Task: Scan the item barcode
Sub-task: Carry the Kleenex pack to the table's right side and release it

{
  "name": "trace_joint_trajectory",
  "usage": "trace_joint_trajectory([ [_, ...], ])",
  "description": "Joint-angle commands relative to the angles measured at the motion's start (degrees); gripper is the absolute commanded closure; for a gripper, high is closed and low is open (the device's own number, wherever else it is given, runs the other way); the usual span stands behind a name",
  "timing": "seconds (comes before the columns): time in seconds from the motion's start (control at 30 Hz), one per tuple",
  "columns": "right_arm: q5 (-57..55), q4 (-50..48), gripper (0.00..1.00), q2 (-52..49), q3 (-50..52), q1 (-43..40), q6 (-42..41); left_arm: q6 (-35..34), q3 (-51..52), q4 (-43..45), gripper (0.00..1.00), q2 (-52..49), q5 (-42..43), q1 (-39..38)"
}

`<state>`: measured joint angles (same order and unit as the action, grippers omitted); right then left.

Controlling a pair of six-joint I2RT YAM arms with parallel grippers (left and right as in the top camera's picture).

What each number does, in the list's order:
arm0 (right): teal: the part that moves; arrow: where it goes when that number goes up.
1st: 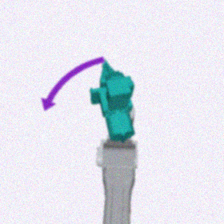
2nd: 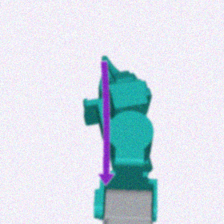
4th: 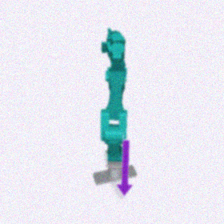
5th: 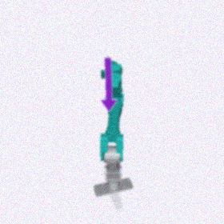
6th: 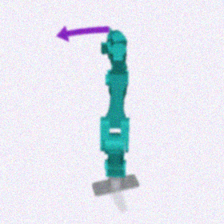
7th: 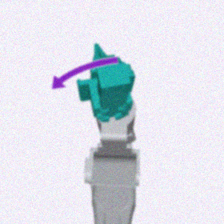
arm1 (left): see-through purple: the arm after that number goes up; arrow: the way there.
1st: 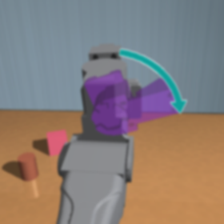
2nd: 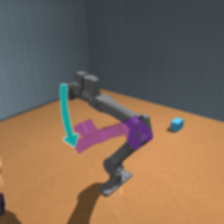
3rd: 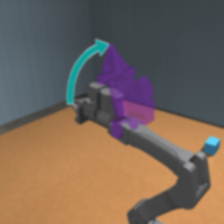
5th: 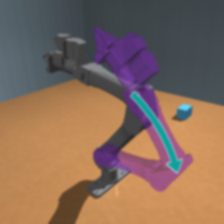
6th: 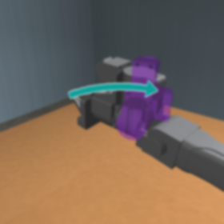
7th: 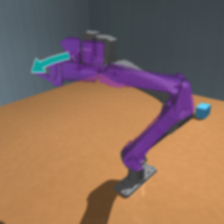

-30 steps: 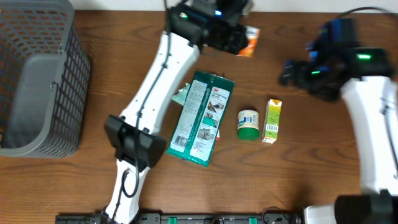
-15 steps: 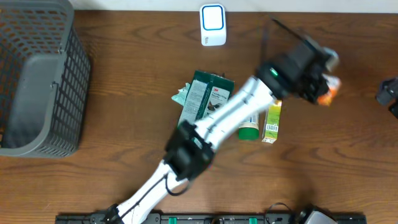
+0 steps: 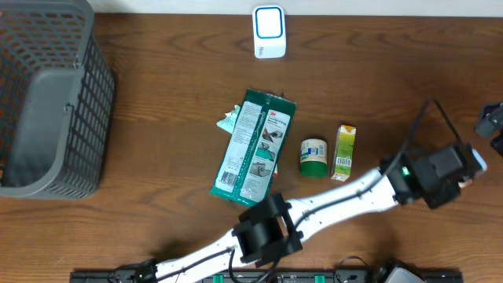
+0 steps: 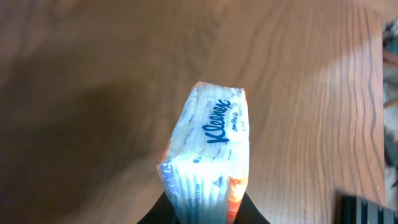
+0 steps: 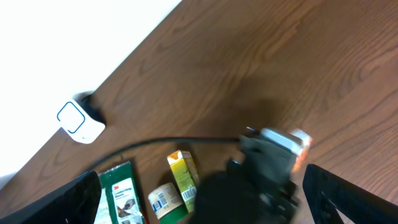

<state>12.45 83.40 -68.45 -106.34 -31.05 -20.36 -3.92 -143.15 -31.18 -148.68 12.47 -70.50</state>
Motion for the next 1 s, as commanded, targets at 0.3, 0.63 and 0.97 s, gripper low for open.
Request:
trace_joint_trajectory([
  [0.3, 0.5, 0.2, 0.01, 0.3, -0.1, -0.5, 0.3, 12.2, 1.4, 0.5, 0.93, -1.4, -6.4, -2.1],
  [0.63, 0.5, 0.2, 0.01, 0.3, -0.1, -0.5, 0.3, 17.2, 3.6, 2.7, 0.93, -1.7, -6.8, -2.1],
  [0.97, 0.5, 0.2, 0.01, 0.2, -0.1, -0.5, 0.3, 20.0, 3.9, 10.6, 0.83, -5.4, -13.4, -1.9],
])
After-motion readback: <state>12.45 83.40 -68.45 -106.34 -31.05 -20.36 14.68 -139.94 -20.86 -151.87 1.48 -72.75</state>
